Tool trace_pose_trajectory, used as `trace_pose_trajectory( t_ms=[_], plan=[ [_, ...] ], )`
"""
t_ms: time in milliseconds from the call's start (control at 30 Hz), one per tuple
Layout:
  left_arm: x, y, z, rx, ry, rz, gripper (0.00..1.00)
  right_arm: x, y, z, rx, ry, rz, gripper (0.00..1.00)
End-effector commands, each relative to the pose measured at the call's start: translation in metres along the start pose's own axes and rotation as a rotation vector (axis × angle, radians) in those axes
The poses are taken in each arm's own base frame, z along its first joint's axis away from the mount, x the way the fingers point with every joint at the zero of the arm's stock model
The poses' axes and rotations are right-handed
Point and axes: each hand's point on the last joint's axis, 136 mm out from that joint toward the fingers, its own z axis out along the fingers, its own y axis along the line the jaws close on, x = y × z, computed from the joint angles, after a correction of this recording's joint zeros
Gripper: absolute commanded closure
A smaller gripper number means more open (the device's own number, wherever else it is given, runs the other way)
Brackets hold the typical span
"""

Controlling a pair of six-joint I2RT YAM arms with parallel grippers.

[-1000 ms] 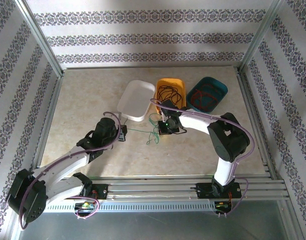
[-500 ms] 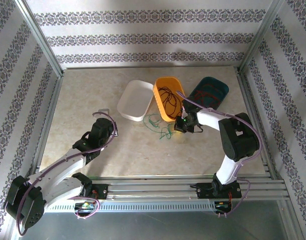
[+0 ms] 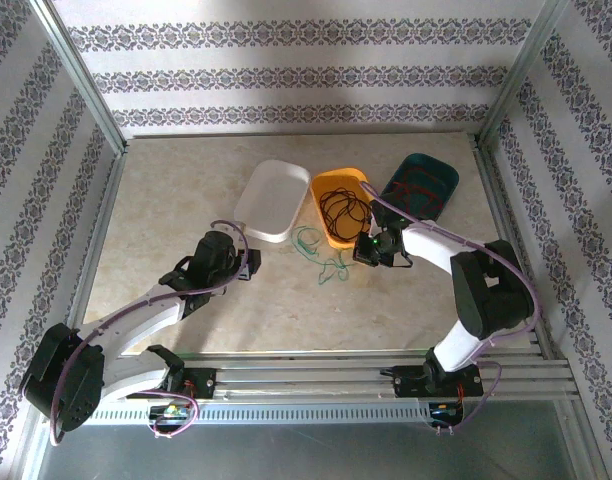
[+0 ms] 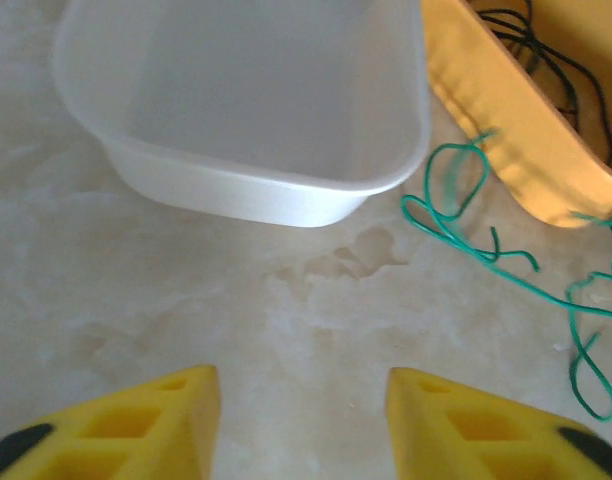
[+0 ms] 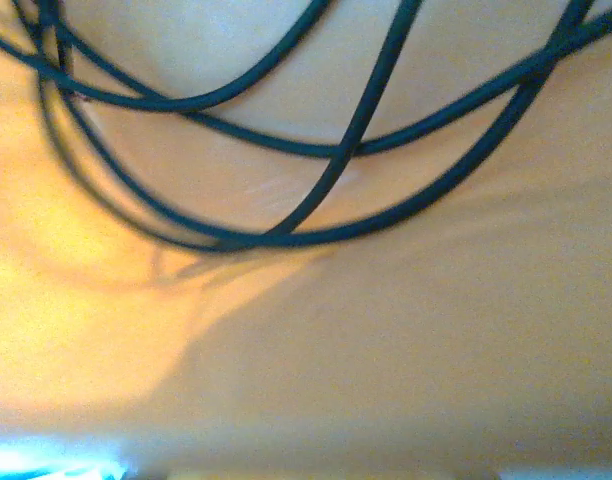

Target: Untangle the cables

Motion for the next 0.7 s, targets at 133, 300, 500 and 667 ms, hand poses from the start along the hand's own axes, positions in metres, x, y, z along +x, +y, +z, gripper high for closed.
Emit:
trace_pose_trajectory(
  t_ms=[133,300,500,667],
  plan=[
    [-0.005,-0.048,0.013,0.227,0.032,0.049,0.33,0.0,0.031,-0.029,-0.011,-0.063,-0.105,1.0],
    [-0.002,-0.058,0.028,0.282,0.041,0.033,0.27,0.018,0.032,-0.024,-0.009,-0.025,-0.14,1.0],
    [-0.002,-0.063,0.042,0.312,0.042,0.036,0.27,0.022,0.038,-0.026,-0.054,-0.015,-0.154,1.0],
    [-0.004,-0.071,0.049,0.347,0.045,0.037,0.36,0.033,0.049,-0.024,-0.12,0.021,-0.193,1.0]
  ],
)
